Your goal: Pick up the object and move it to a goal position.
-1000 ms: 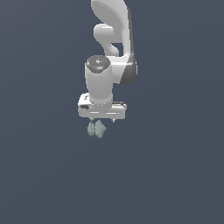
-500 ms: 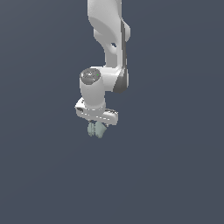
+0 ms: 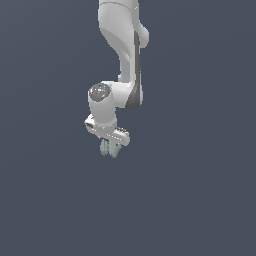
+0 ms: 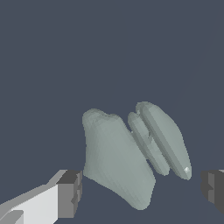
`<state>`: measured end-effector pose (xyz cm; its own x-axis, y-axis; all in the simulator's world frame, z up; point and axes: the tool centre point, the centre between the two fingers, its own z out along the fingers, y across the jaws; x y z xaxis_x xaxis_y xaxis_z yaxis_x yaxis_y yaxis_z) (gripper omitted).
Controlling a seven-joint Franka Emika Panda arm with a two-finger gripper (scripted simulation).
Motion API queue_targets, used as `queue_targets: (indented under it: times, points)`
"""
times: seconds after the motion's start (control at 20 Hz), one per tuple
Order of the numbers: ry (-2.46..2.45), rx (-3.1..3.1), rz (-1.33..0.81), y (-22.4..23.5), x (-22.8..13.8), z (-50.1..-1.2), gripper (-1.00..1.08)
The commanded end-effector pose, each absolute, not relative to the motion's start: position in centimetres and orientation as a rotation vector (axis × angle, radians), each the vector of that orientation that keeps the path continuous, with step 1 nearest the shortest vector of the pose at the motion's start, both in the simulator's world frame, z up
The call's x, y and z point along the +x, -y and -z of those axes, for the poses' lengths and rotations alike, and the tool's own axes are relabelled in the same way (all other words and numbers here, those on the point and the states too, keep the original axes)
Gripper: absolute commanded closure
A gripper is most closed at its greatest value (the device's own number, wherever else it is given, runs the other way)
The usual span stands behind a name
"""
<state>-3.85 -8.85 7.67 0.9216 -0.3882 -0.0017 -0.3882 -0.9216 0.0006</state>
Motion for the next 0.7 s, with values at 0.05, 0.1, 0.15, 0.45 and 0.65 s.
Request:
queue_targets:
  times: [0.05, 0.1, 0.15, 0.45, 0.65]
  points:
    - [0.622, 3.079, 0.002, 8.8, -3.8, -7.6, -0.92]
    - [0.622, 3.079, 0.002, 8.8, -3.8, -7.4, -0.92]
    - [0.623, 3.079, 0.002, 8.8, -3.8, -7.2, -0.92]
    - [0.629, 3.078, 0.001, 8.9, -4.0, -4.5, -0.92]
    - [0.632, 3.077, 0.0, 8.9, -4.0, -3.0, -0.92]
